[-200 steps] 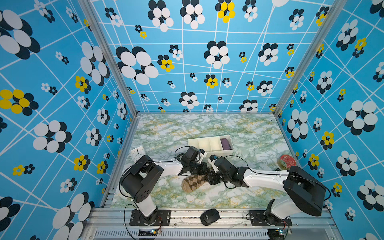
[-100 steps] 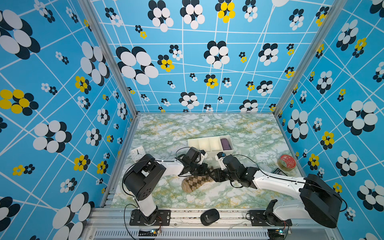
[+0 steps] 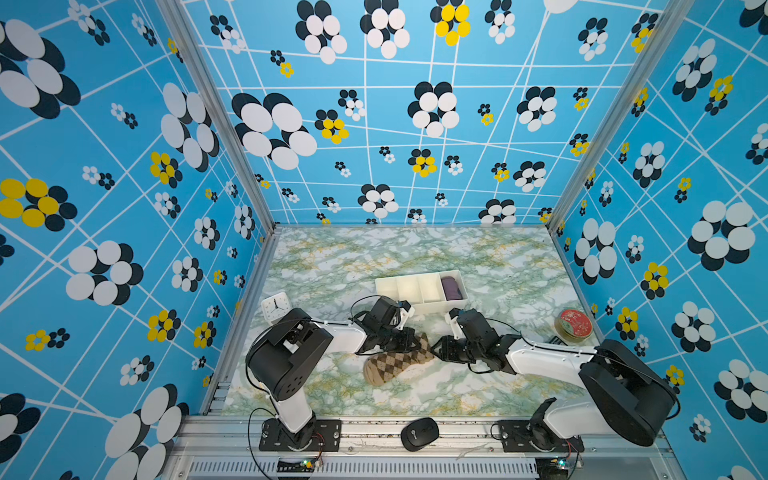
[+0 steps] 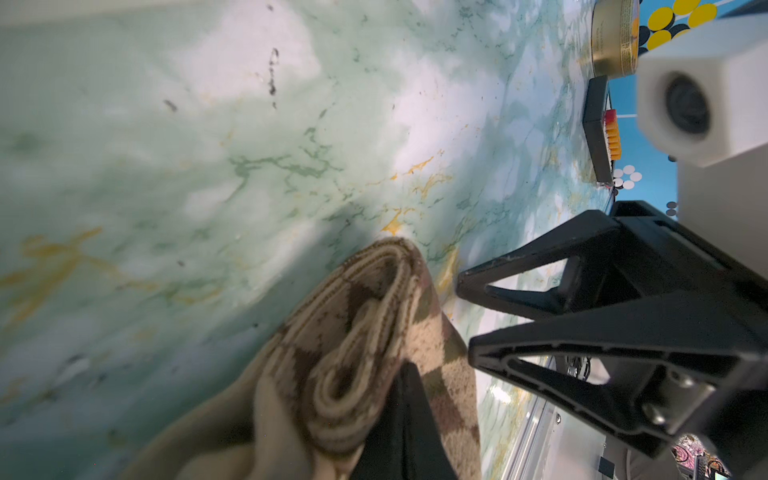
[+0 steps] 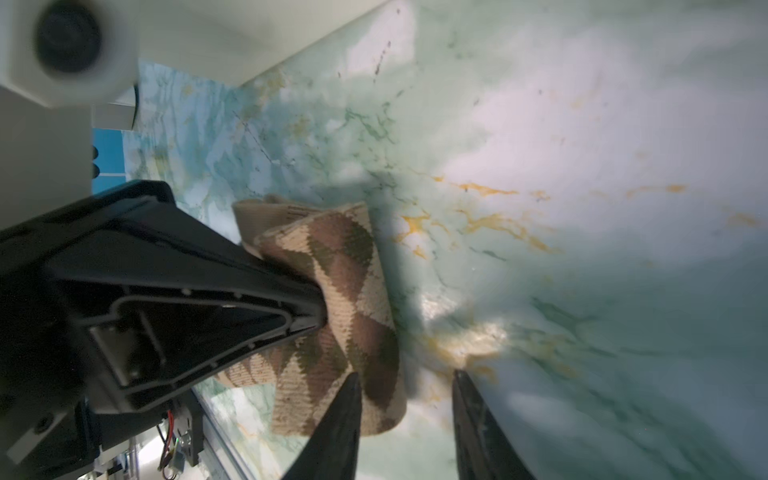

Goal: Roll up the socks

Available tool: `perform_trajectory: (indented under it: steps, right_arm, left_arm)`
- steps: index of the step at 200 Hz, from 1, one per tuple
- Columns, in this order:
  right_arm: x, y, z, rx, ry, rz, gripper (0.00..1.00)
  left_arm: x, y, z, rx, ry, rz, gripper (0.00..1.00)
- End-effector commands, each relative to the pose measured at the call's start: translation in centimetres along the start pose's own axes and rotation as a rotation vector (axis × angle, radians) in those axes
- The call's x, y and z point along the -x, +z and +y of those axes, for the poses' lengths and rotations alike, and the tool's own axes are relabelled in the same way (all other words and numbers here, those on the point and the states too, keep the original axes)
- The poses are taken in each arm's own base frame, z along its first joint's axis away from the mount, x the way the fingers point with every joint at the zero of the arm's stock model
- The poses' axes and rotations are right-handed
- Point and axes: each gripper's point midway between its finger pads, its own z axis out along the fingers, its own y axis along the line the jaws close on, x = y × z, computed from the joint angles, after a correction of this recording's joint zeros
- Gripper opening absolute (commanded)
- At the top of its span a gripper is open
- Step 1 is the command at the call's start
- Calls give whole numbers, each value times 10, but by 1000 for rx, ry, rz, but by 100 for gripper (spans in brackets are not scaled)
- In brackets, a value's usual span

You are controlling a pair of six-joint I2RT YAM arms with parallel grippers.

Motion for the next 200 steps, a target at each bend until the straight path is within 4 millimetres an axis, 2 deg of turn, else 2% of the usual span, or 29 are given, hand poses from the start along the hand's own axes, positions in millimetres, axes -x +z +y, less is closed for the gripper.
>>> perform_trajectory:
  steps: [1,133,162,200]
  right_arm:
    - [0,5,10,65,21,16,39]
    - [-16,27,-7,76,64,73,36]
    - [-16,26,-12,73,80,68,32]
    - [-14,25,-11,69,69,70,17]
  left_arm:
    - [-39,7,36,109,-87,102,5]
    - [-45,8,41,65,-132,95,5]
    - [-44,6,43,56,-143,87,5]
    - [-41,5,41,45,-143,81,5]
